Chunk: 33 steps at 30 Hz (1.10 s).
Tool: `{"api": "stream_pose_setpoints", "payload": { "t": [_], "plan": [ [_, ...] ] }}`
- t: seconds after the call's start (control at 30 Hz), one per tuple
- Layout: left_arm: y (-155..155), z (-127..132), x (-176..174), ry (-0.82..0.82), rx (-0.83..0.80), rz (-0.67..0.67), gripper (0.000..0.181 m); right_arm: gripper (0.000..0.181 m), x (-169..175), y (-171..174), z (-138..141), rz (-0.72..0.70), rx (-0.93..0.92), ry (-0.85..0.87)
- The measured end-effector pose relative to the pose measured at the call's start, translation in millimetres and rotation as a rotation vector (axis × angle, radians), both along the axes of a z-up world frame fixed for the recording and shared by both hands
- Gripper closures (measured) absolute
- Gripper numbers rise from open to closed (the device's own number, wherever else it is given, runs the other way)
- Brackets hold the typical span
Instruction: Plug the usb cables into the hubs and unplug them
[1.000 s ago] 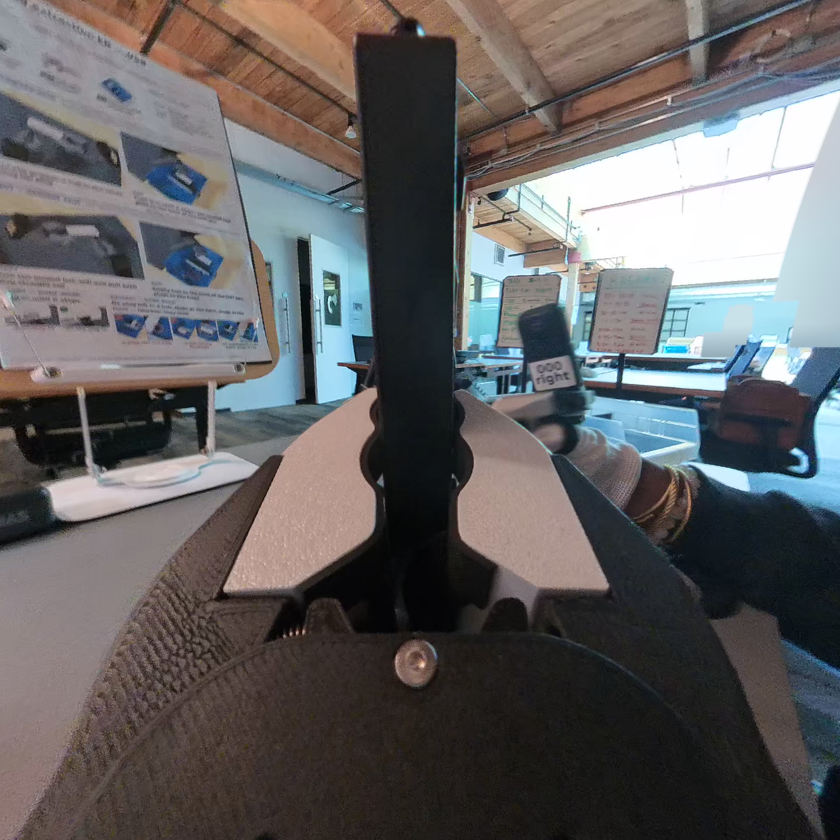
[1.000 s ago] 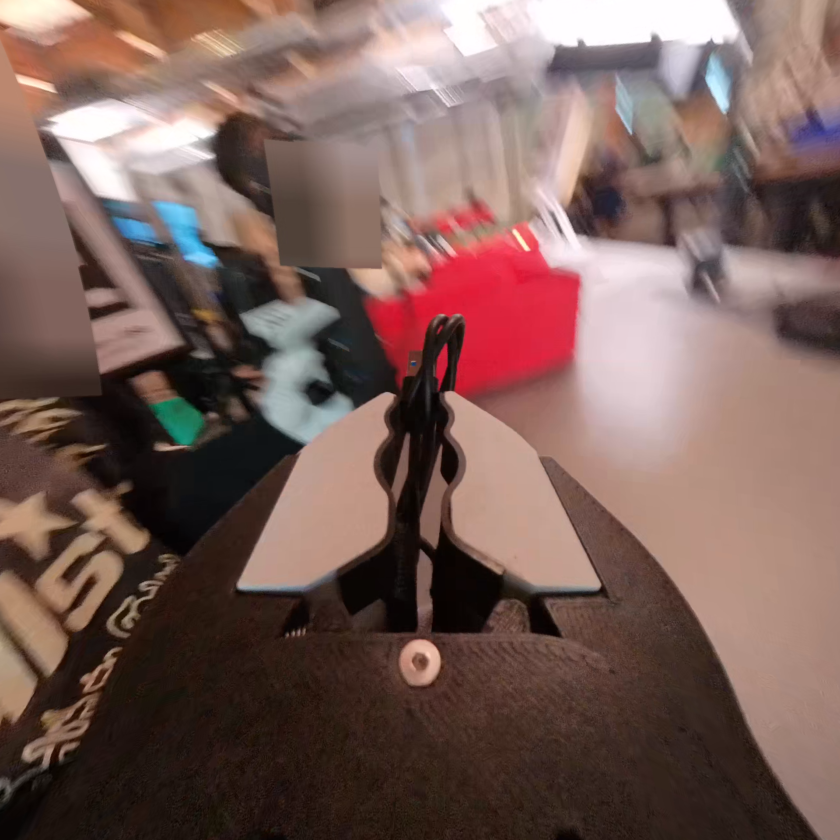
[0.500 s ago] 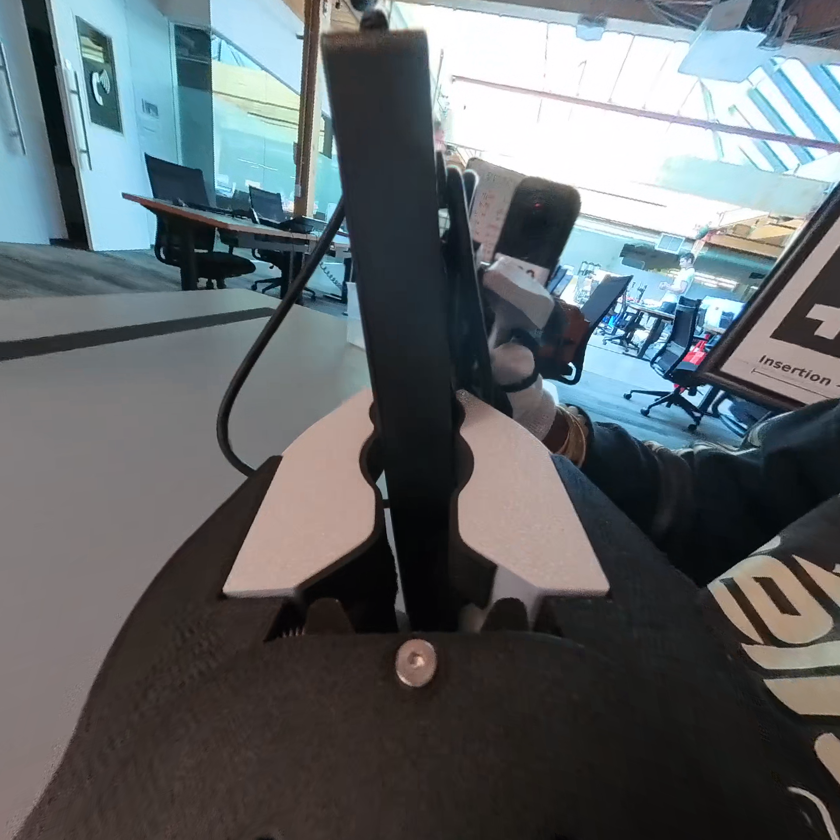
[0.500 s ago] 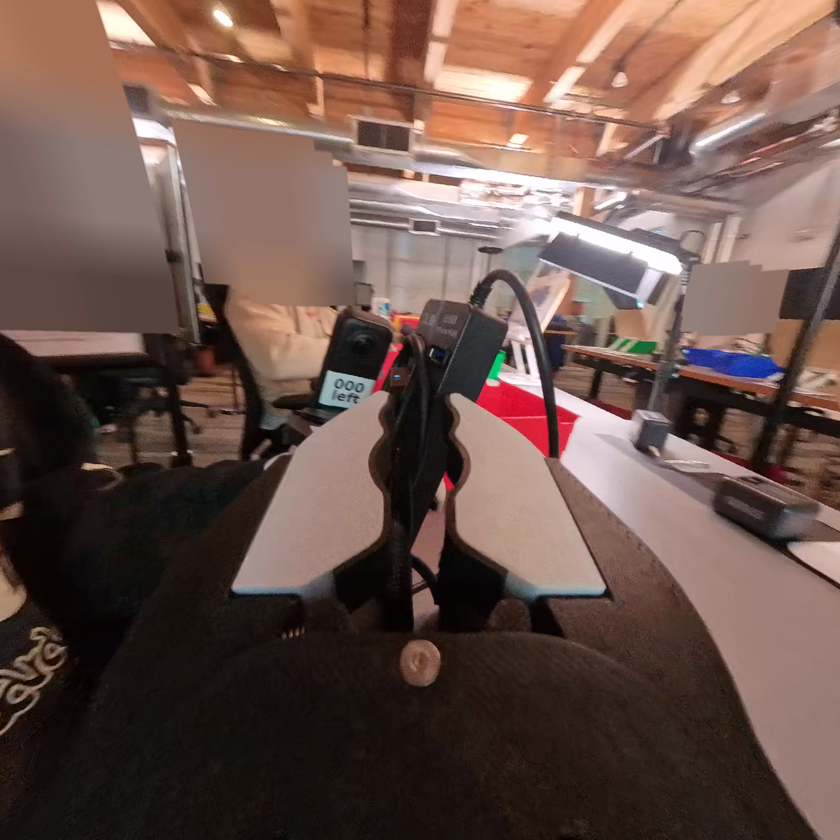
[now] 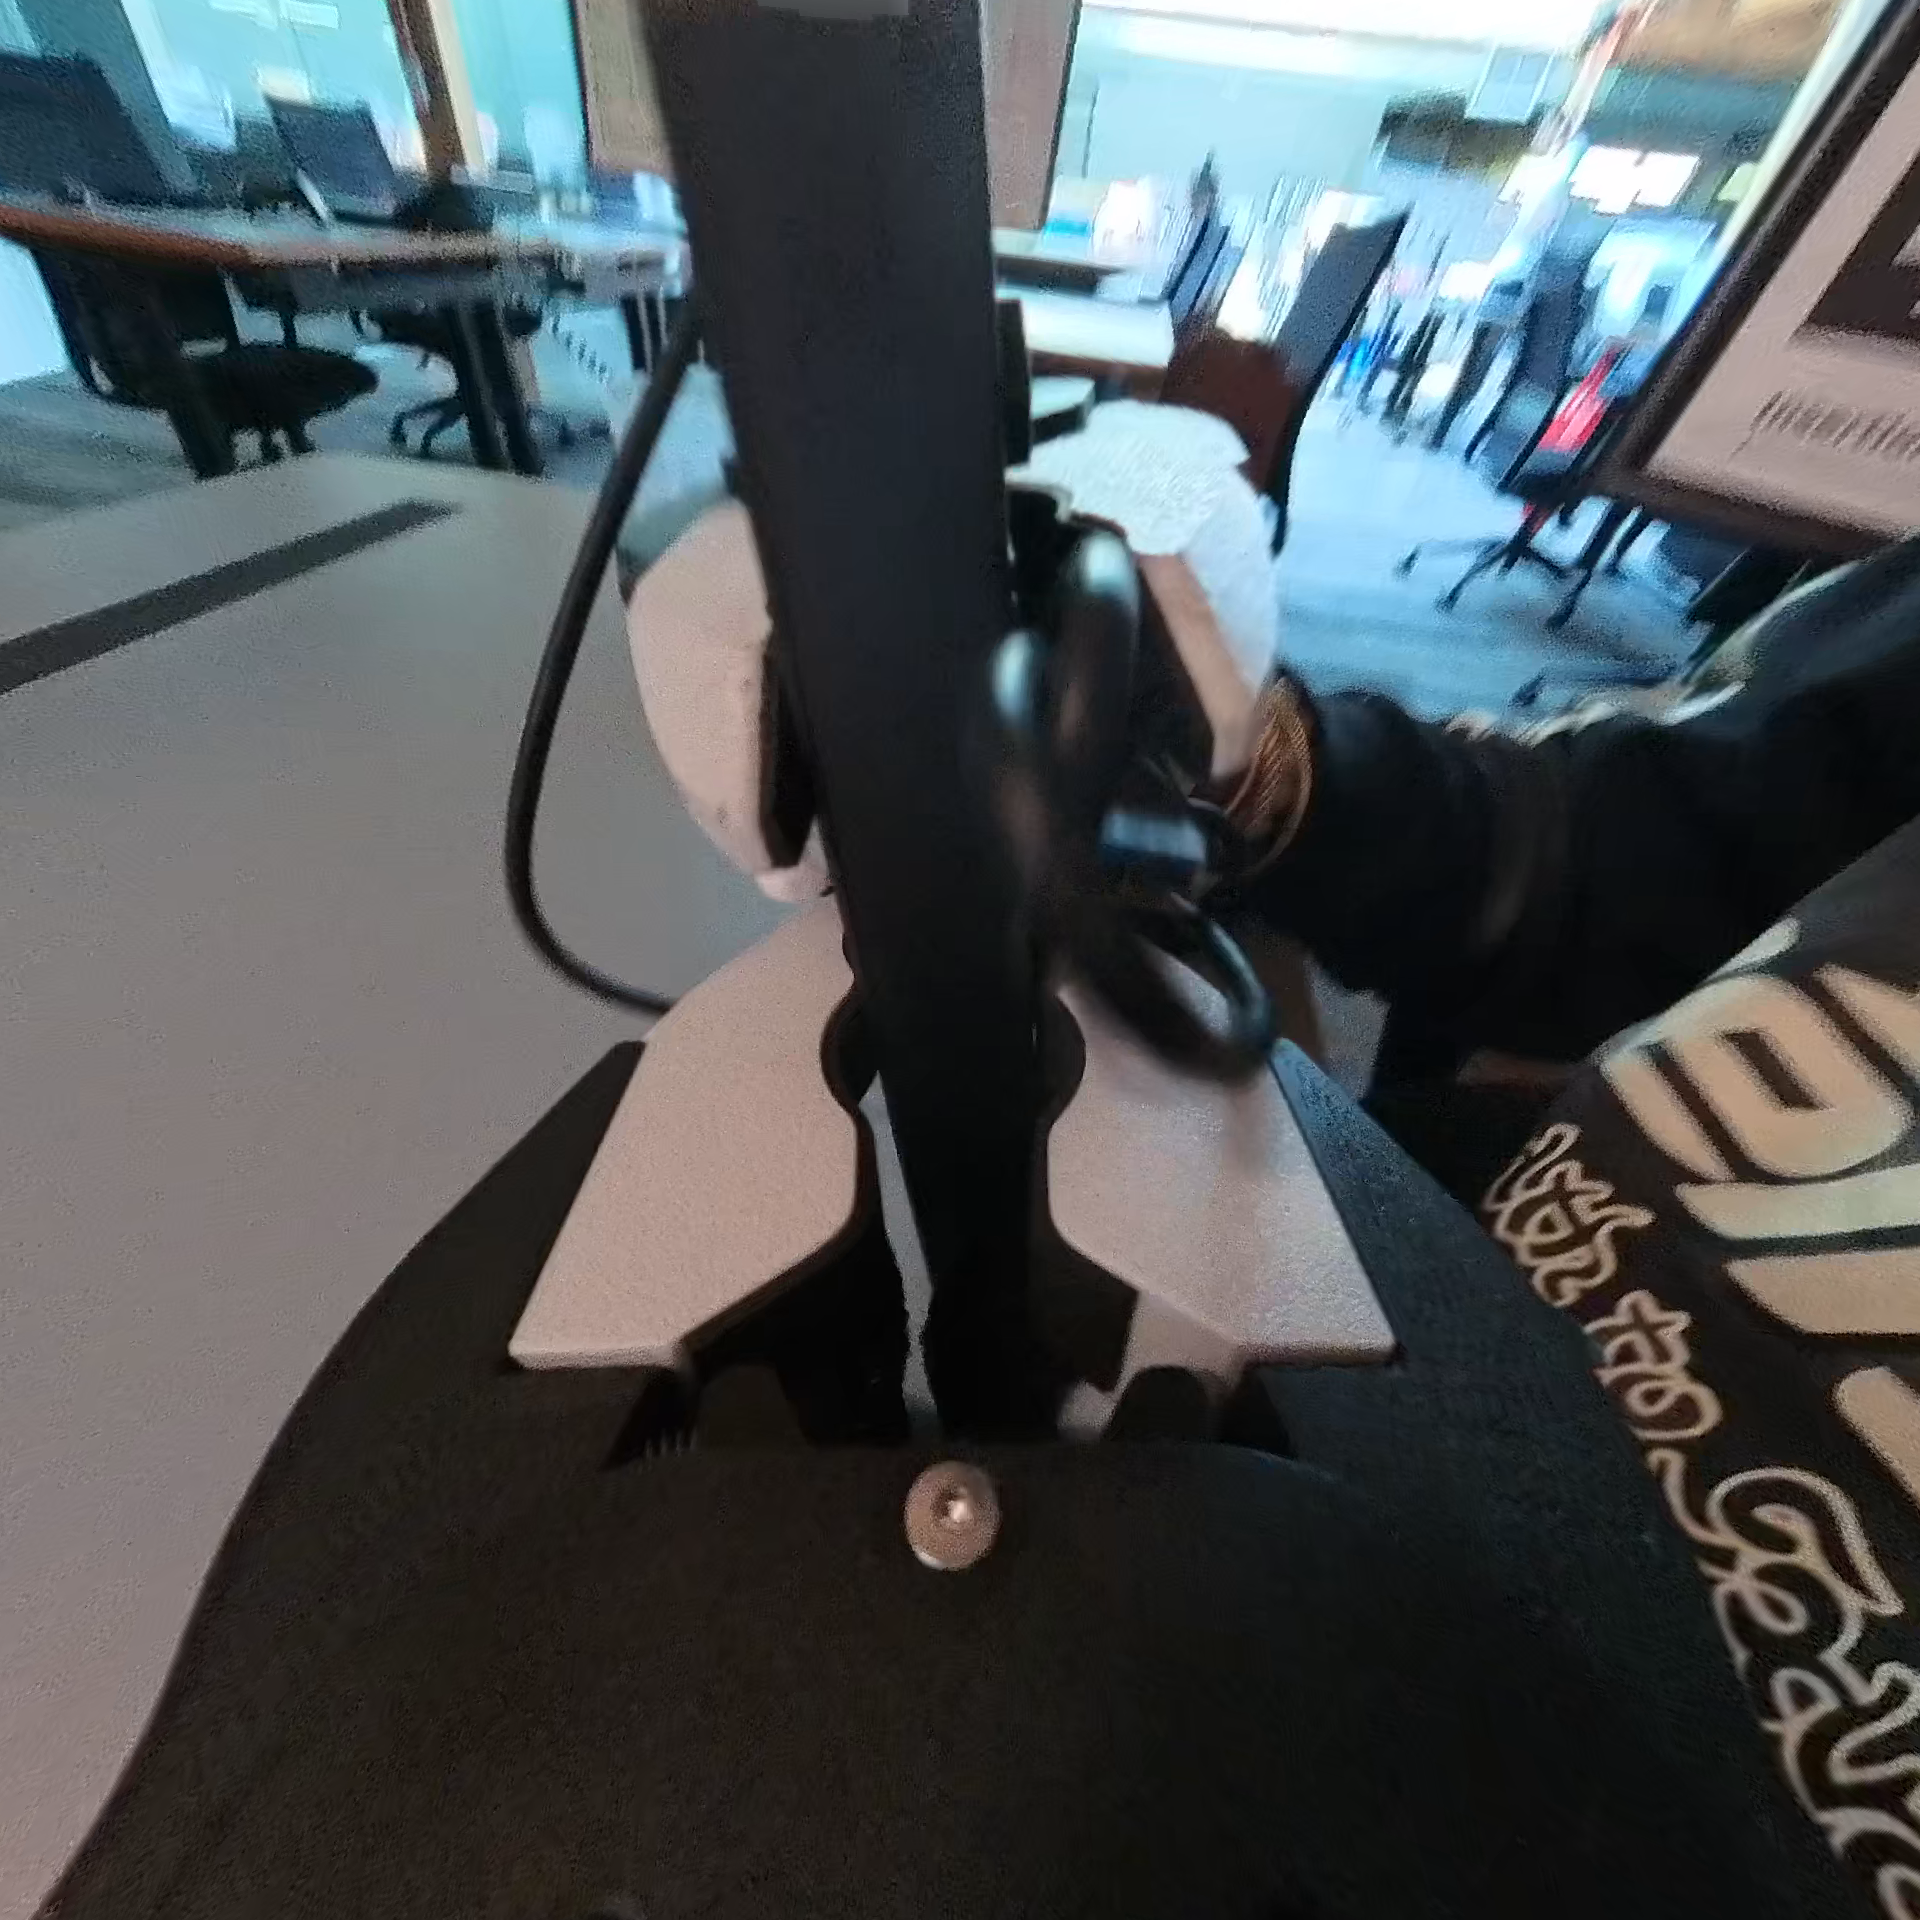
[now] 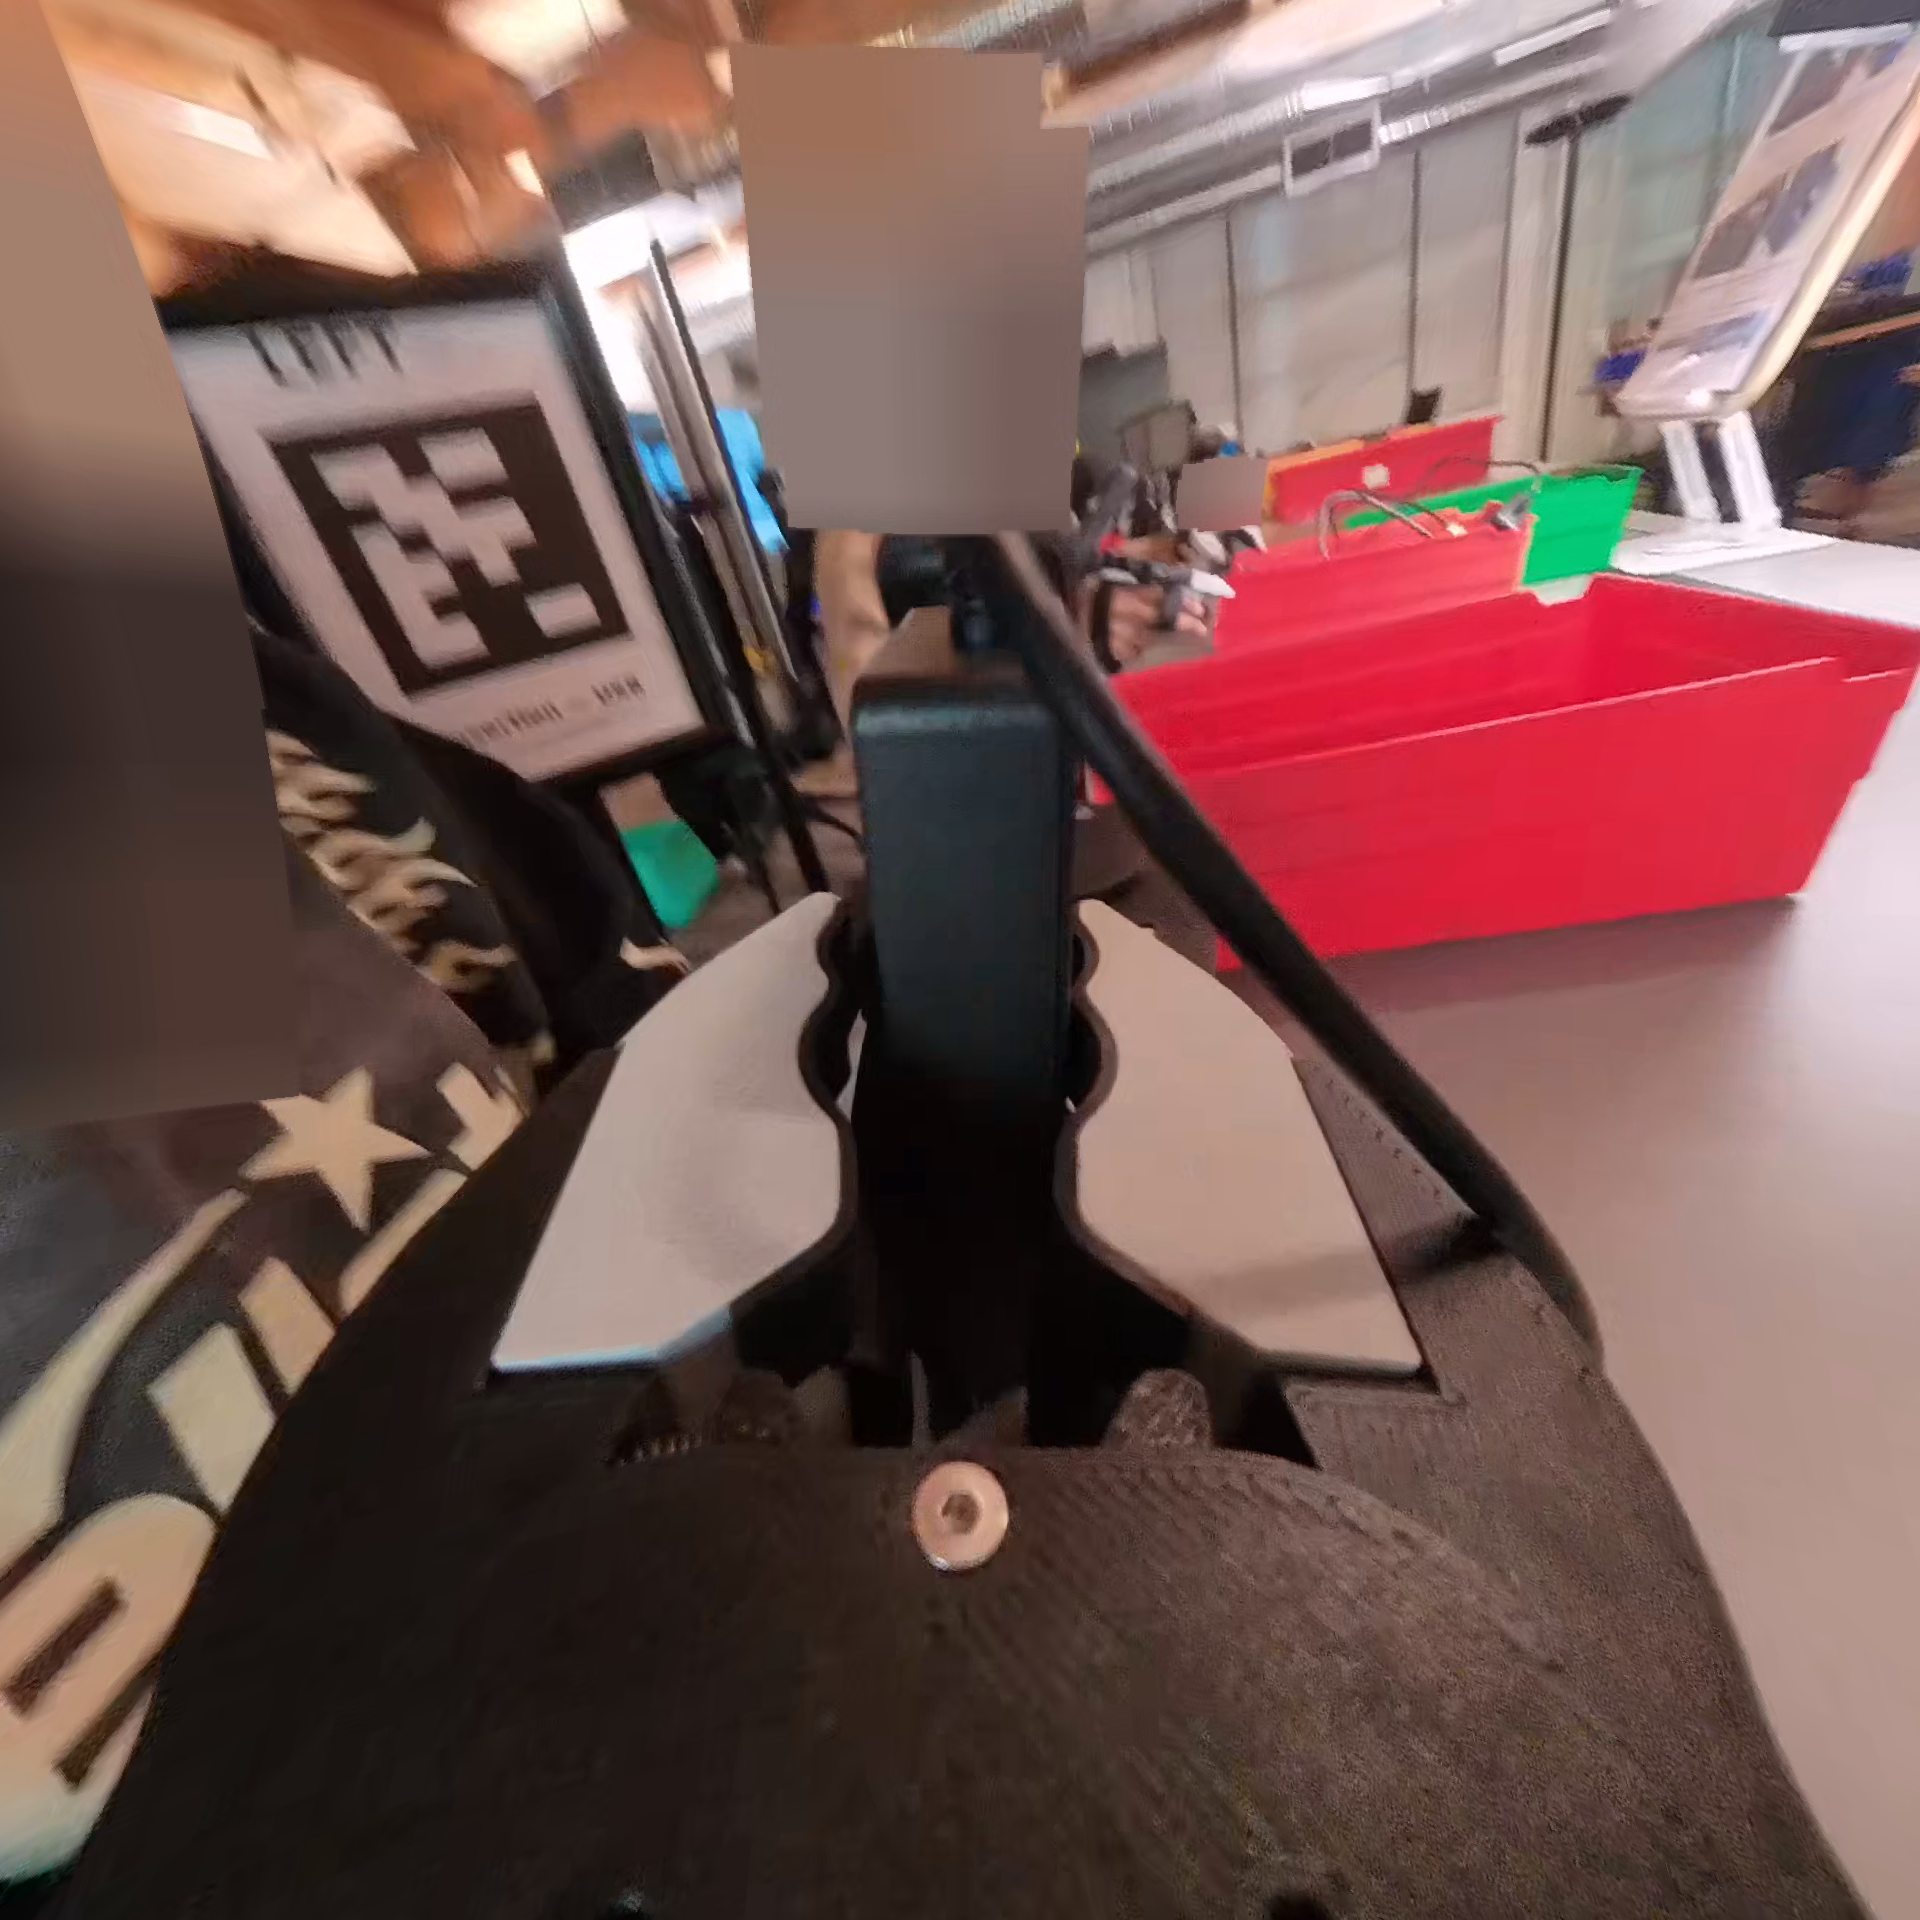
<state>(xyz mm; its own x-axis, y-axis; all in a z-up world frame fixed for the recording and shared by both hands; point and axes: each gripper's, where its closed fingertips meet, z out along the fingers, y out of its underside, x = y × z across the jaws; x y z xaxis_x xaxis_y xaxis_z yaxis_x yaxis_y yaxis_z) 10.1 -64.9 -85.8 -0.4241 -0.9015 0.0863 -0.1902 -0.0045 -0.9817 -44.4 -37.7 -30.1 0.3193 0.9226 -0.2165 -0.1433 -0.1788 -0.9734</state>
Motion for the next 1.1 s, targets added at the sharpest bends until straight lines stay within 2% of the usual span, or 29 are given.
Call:
{"api": "stream_pose_setpoints", "payload": {
  "t": [0.07, 0.23, 0.37, 0.47, 0.63, 0.7, 0.77, 0.83, 0.9, 1.0, 1.1],
  "plan": [
    [-1, -3, 2, 0.012, 0.04, 0.009, 0.155, 0.15, 0, 0, -4, -0.037, 0.061, -0.082],
    [4, 15, 1, -0.075, -0.068, 0.026, 0.149, 0.151, 12, -1, 17, -0.103, 0.152, 0.004],
    [20, 33, -5, -0.176, -0.181, 0.078, 0.145, 0.151, 37, -4, 40, -0.183, 0.219, 0.073],
    [37, 42, -7, -0.238, -0.184, 0.181, 0.143, 0.151, 65, -14, 65, -0.289, 0.29, 0.062],
    [57, 56, -16, -0.358, -0.154, 0.317, 0.144, 0.151, 147, -52, 128, -0.585, 0.445, -0.183],
    [55, 61, -19, -0.396, -0.133, 0.311, 0.149, 0.151, 195, -63, 147, -0.737, 0.461, -0.373],
    [52, 62, -18, -0.404, -0.105, 0.308, 0.151, 0.151, 253, -67, 152, -0.874, 0.414, -0.622],
    [48, 61, -17, -0.402, -0.08, 0.3, 0.15, 0.151, 317, -71, 144, -0.978, 0.316, -0.864],
    [47, 61, -16, -0.407, -0.056, 0.304, 0.149, 0.15, 372, -77, 122, -0.988, 0.207, -1.048],
    [49, 62, -16, -0.418, -0.029, 0.323, 0.149, 0.15, 441, -85, 80, -1.035, -0.009, -1.12],
    [49, 61, -15, -0.414, -0.033, 0.324, 0.149, 0.15, 488, -94, 26, -1.016, -0.175, -1.204]
  ]
}}
